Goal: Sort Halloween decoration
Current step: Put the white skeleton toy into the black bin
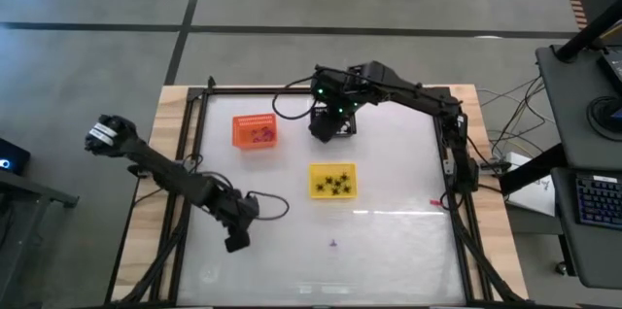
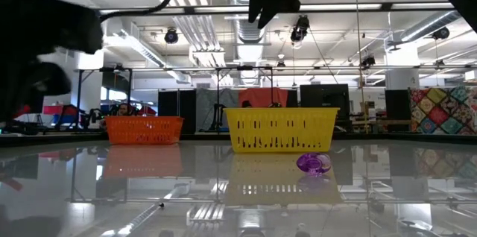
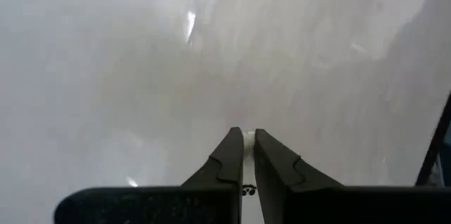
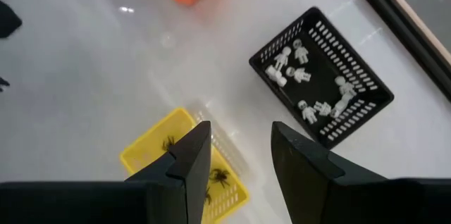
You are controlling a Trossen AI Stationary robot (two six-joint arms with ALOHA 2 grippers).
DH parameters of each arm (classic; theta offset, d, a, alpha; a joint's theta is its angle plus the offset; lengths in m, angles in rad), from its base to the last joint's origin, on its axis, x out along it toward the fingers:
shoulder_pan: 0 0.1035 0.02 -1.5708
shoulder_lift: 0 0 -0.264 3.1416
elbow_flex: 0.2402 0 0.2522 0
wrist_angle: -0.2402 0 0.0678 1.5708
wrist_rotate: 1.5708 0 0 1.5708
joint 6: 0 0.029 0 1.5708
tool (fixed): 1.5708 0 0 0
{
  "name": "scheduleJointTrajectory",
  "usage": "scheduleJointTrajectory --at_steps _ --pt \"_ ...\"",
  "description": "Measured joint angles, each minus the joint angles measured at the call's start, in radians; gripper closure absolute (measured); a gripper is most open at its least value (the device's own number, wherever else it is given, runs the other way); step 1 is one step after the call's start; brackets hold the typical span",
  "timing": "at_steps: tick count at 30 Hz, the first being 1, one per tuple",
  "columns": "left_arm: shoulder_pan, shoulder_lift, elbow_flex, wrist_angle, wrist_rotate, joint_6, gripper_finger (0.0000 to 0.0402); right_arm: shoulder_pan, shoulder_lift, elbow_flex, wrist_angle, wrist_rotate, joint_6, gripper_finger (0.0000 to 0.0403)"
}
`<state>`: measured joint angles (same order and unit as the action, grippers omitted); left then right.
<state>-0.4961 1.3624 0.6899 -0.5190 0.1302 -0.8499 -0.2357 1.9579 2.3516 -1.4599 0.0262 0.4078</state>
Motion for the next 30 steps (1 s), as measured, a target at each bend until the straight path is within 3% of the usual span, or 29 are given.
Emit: scheduleJointTrajectory --at_steps 7,15,21,30 --pt "0.142 -0.133 0.000 0.003 -0.093 0.155 0.0401 0.043 0.000 0.000 -0.027 0.008 0.046 0.0264" --pt "0.315 -0.249 0.001 0.017 -0.223 0.386 0.0401 0.087 0.000 0.000 -0.080 0.192 0.110 0.0264" --pt "0.475 -0.278 0.001 0.102 -0.210 0.537 0.0402 0.084 0.000 0.000 -0.111 0.266 0.183 0.0264" --pt "0.708 -0.243 0.002 0.308 -0.052 0.709 0.0401 0.085 0.000 -0.002 -0.112 0.312 0.184 0.0264"
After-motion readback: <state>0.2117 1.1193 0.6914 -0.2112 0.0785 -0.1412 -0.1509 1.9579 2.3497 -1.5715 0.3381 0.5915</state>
